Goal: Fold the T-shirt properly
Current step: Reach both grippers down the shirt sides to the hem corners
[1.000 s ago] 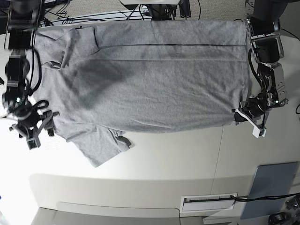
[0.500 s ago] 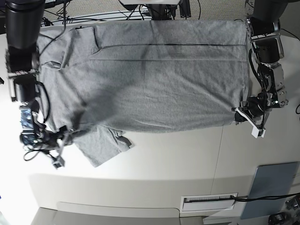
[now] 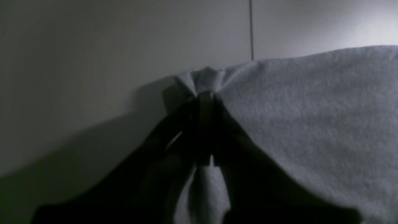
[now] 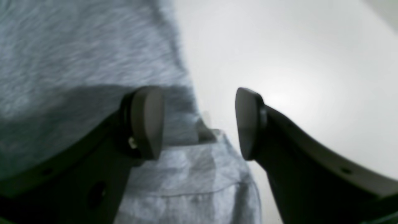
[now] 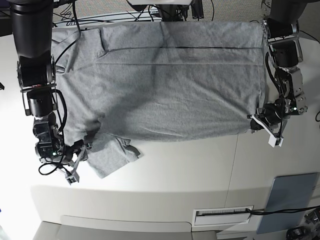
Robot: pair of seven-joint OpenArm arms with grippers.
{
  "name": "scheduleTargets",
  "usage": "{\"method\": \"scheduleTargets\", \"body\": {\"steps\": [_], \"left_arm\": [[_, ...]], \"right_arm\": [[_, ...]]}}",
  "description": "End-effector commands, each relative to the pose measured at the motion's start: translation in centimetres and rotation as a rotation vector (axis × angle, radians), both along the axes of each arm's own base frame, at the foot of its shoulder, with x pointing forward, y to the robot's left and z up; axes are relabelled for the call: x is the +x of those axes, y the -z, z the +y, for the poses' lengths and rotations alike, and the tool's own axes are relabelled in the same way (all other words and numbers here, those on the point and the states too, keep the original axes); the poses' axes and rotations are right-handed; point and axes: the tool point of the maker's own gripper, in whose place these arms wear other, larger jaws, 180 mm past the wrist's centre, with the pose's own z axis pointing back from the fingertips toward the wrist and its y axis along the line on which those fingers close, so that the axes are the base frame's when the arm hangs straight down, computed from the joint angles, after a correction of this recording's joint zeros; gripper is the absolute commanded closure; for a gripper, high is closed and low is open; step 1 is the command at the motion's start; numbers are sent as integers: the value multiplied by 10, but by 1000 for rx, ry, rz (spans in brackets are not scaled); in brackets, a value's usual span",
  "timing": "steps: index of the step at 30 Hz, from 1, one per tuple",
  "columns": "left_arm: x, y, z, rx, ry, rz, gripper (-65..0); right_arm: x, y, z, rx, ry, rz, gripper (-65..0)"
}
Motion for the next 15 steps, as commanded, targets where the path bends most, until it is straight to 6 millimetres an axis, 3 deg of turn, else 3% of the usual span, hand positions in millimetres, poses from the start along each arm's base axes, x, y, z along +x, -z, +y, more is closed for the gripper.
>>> {"method": "scheduleTargets", "body": {"steps": [1,7,15], "left_arm": [[6,-9,10,30,-7,-10,0],[6,-9,10,30,-7,-10,0],[6,-9,10,29,-7,-11,0]], "right_arm": [[16,-24,-5,-6,4,-59,-355],[5,-10,-12,-11,26,-9,-355],[-26,29,-18,5,44,144,-354]]}}
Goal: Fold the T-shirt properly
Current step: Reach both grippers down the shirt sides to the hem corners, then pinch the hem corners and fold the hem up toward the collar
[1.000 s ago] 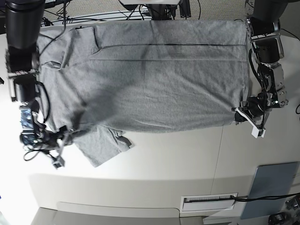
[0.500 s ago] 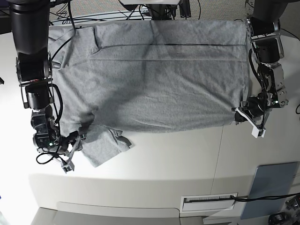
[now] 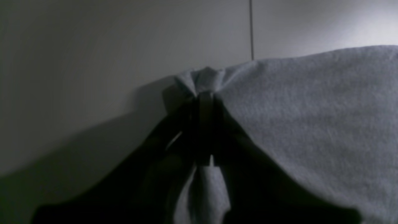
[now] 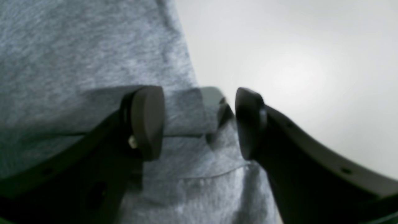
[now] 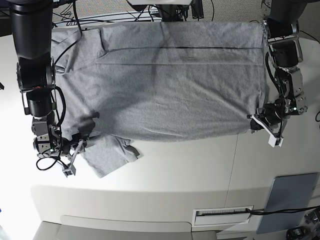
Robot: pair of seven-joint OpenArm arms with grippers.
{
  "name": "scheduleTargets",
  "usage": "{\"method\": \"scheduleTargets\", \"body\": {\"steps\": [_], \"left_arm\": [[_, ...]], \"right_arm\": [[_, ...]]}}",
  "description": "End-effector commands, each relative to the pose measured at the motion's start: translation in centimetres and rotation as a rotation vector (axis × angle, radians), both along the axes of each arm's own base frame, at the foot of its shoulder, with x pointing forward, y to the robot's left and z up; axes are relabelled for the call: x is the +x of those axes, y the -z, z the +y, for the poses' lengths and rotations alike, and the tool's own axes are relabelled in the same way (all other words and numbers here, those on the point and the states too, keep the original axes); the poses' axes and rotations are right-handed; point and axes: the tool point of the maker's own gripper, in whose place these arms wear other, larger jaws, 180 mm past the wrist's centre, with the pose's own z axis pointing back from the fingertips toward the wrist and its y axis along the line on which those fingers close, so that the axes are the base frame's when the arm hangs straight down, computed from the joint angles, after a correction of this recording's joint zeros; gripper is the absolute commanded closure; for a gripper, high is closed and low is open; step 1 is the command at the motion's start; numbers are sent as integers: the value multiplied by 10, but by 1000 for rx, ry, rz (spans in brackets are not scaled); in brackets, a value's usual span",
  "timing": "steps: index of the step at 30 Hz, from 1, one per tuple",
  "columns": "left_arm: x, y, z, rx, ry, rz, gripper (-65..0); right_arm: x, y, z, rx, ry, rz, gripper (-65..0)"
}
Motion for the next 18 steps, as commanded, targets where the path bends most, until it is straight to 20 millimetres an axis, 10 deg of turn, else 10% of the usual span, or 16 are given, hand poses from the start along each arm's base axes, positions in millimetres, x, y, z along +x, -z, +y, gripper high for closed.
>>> {"method": "scheduleTargets", "body": {"steps": [1,4,9,18], "left_arm": [[6,-9,10,30,-6,-10,0],[6,-9,10,30,-7,-11,0],[6,-9,10,29,-6,-13,0],[21,-34,1,26,50,-127,0]], "right_arm": [[-1,-3,-4,-19,-4,25,-354],[-1,-3,-5,-20,-3,27,-297],[3,-5,-3,-11,-7,-3,-6],[29,-40,-3,-34,-20,-129,0]]}}
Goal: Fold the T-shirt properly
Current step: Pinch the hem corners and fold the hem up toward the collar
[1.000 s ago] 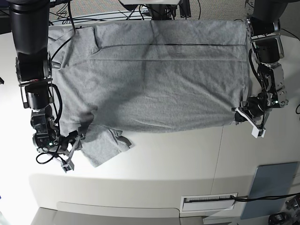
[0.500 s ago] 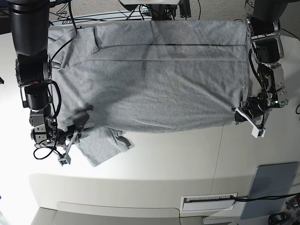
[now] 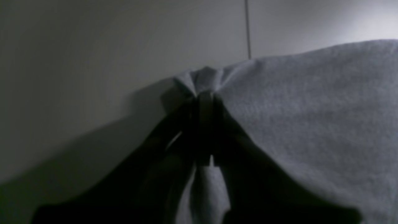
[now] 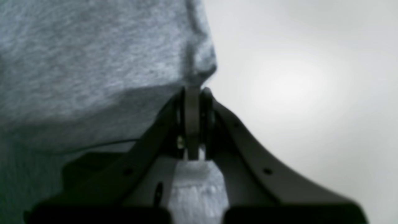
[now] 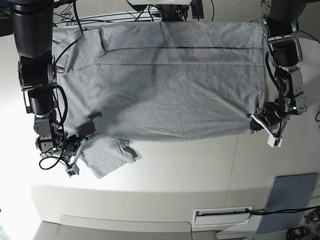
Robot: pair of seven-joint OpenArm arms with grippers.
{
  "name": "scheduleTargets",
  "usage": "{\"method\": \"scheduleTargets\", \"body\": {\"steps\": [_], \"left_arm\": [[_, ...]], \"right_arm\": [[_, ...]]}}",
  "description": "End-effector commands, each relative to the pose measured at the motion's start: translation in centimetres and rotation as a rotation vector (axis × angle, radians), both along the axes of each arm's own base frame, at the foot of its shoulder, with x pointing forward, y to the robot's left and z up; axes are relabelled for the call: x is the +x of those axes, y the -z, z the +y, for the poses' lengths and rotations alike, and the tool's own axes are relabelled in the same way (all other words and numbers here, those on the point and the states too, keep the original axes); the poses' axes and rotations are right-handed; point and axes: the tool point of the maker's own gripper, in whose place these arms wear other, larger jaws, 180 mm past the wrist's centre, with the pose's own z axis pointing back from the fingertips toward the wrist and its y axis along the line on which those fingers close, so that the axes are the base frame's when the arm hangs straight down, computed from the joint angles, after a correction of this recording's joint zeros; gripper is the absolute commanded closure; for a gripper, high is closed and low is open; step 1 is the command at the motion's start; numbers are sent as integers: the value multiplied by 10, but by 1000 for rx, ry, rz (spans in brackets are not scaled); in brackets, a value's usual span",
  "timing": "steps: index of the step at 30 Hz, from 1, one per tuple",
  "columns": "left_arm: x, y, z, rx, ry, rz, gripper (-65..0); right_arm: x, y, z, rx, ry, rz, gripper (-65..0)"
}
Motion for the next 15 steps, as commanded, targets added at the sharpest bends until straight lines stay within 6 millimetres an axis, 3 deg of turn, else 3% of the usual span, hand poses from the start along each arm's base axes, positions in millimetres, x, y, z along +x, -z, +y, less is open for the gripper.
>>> {"method": "scheduleTargets", "body": {"steps": [1,7,15], "left_arm": [[18,-28,6,9,-1,-85,0],[13,-47,0,44,27,-151,0],[-17,-55,-17,8,61,-200,0]], "right_arm": [[21,-34,-12,-26,5,-80,0],[14,-63,-42,-89,19,-146,0],[-30,-82,-62,-299,-33,-201,0]]}}
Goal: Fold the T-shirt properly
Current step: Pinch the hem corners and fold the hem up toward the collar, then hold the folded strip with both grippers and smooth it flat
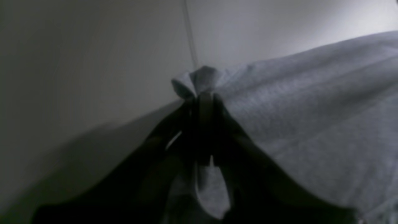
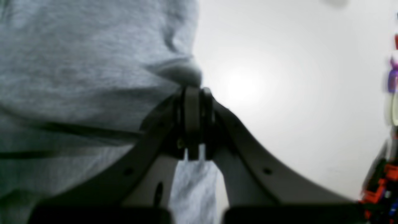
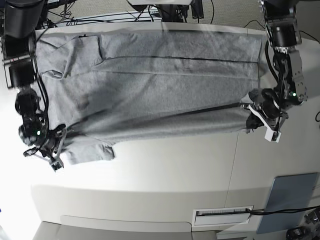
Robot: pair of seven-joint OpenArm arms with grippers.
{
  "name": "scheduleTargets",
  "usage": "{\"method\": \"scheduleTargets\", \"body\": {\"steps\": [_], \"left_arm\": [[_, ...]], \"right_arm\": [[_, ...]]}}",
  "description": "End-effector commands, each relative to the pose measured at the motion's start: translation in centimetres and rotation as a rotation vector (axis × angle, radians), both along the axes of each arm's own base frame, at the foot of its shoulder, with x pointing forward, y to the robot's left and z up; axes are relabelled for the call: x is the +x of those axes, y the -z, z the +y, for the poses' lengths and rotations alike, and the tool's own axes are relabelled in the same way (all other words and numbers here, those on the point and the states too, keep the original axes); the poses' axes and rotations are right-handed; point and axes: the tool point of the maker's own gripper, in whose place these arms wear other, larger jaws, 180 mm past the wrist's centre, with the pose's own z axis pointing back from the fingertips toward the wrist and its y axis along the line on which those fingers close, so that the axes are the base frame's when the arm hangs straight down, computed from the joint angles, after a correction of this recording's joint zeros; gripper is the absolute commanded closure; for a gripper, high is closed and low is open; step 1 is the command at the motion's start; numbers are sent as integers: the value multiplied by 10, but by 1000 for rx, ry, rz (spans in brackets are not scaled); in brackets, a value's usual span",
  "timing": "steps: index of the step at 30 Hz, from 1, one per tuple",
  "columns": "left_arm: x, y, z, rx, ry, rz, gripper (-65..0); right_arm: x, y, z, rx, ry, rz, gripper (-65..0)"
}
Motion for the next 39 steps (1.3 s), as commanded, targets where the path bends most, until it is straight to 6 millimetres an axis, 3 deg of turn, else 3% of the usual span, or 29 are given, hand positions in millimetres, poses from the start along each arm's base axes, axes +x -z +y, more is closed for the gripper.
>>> {"method": "scheduleTargets", "body": {"steps": [1,11,21,25,32,39], "left_arm": [[5,-17,10,2,-17,-55,0],[-50,-19,35,-31,-82,-56,0],[-115,-7,39,-4,-73,15,0],[-135,2,43,-9,-87,59,0],[-156,12,43,-21,-94,108,0],[-159,14,44,-10,-92,117,0]], "right_arm": [[2,-22,-16,-34,23,-54,0],[-78,-33,-28,22,94,-124,0],[-155,-42,-10,-2,70,-116,0],[-179,-35,-8,5,85,-86,0],[-211,-12,-9,-1,89,16,0],[-233,1,-11,-14,103,88,0]]}}
